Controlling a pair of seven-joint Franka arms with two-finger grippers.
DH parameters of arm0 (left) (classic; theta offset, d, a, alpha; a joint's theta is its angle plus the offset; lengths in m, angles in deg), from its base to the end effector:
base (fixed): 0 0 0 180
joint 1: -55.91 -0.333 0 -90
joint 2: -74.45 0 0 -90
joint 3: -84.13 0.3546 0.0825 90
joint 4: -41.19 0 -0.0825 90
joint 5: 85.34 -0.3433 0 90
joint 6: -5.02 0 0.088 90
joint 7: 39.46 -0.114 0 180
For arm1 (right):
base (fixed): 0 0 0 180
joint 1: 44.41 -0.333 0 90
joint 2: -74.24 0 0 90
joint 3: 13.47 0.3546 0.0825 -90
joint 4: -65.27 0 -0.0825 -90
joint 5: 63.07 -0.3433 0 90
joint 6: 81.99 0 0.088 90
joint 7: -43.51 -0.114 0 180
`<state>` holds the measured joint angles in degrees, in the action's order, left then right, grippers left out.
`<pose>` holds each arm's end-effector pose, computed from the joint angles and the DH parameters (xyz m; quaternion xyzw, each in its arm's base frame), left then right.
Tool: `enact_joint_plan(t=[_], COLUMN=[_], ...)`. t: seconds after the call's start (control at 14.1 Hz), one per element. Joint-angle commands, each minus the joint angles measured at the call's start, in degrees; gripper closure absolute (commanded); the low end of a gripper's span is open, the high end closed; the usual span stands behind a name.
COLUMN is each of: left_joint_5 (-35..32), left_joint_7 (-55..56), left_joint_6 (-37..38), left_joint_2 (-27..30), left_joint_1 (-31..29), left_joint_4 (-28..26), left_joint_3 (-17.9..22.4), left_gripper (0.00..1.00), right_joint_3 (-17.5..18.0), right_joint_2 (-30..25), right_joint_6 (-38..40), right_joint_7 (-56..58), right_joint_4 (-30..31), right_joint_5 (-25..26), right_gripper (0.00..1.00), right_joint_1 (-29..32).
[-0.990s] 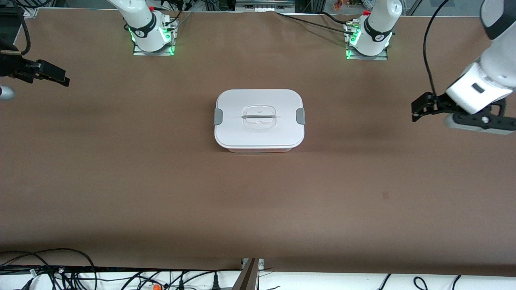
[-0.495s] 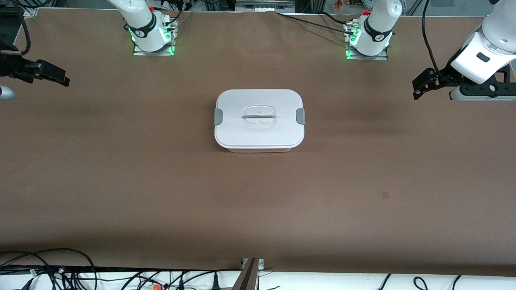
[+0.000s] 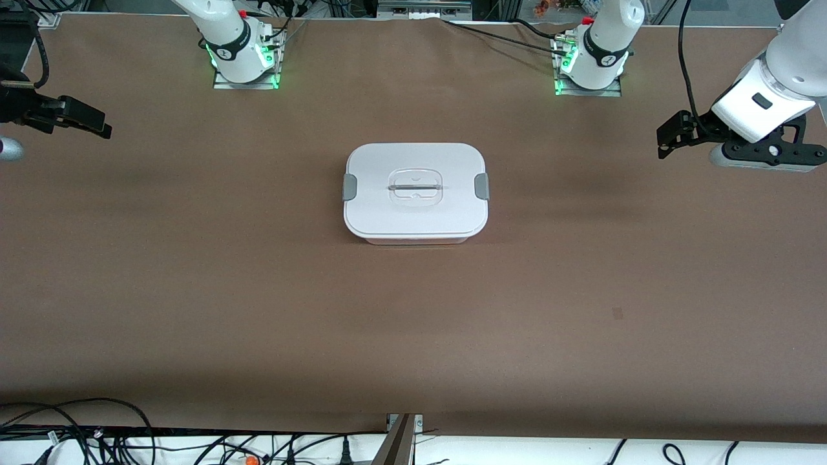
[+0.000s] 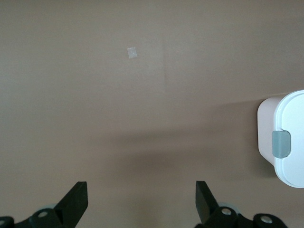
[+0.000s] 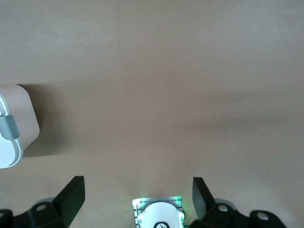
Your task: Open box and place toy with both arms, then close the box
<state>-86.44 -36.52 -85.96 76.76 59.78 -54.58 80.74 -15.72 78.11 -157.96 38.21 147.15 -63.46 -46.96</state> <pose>0.4950 -0.0616 0.6346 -0.9990 0.0380 0.0206 0.0127 0.5098 0.0045 0.6617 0.9954 -0.0430 -0.0852 0.0021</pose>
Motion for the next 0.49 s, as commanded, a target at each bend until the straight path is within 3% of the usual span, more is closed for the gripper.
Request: enact_joint_plan(t=[0.0,0.42], left_joint_5=[0.66,0.57], left_joint_7=[-1.27,-1.8], left_joint_6=[1.68,1.59], left_joint_2=[-0.9,-1.07], left_joint_1=[0.18,0.18], left_joint_4=[2.25,2.34], left_joint_3=[0.05,0.13], left_gripper=[0.0,0.0], right_joint_3=[0.32,0.32], right_joint_2=[-0.18,-0.18], right_joint_6=[-0.14,-0.14], right_joint_7=[-0.85,-0.85], right_joint_4=[-0.14,-0.23], right_joint_5=[-0.14,-0.23], right_gripper=[0.0,0.0], right_joint_1=[0.09,0.09])
